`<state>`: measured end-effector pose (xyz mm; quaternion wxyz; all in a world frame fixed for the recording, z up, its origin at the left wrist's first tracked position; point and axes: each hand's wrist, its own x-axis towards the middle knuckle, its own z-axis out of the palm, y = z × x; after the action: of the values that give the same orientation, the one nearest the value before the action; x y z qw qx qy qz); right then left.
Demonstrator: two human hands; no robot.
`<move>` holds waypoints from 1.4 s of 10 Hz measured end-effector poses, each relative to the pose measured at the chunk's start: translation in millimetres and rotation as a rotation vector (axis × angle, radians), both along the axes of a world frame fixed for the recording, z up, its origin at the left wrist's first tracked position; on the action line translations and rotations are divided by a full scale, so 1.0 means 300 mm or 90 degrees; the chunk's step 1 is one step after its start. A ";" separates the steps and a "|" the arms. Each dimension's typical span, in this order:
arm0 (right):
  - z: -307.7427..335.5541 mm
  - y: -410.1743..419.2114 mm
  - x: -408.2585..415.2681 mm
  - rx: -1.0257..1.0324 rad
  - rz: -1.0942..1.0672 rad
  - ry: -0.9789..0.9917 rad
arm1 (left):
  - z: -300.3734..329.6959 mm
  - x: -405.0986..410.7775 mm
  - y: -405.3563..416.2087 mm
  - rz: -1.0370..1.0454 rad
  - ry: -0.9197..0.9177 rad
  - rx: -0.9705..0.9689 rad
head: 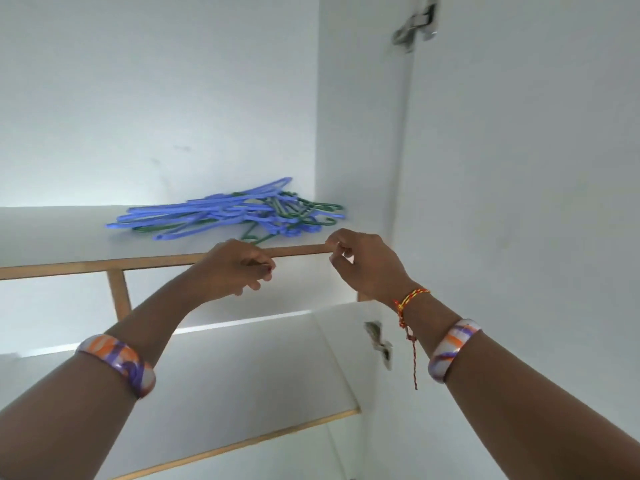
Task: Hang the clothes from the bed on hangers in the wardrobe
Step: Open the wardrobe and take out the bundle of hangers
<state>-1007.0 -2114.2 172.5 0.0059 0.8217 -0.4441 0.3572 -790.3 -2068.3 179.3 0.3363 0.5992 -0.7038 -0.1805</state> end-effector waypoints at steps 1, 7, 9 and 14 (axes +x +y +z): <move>-0.014 -0.215 0.133 0.263 0.062 -0.269 | -0.020 0.174 -0.128 0.118 -0.005 -0.057; 0.069 -0.889 0.531 0.779 0.061 -0.624 | 0.074 0.917 -0.758 0.416 0.108 0.147; 0.064 -0.919 0.703 0.829 0.084 -0.629 | 0.124 0.877 -0.879 0.402 0.405 0.047; 0.057 -0.958 0.967 0.774 0.100 -0.740 | 0.108 1.293 -1.052 0.365 -0.055 0.176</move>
<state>-717.1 -2401.5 189.6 -0.6920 0.3955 -0.4328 0.4213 -402.3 -2383.9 211.5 0.2589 0.8200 -0.4888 -0.1471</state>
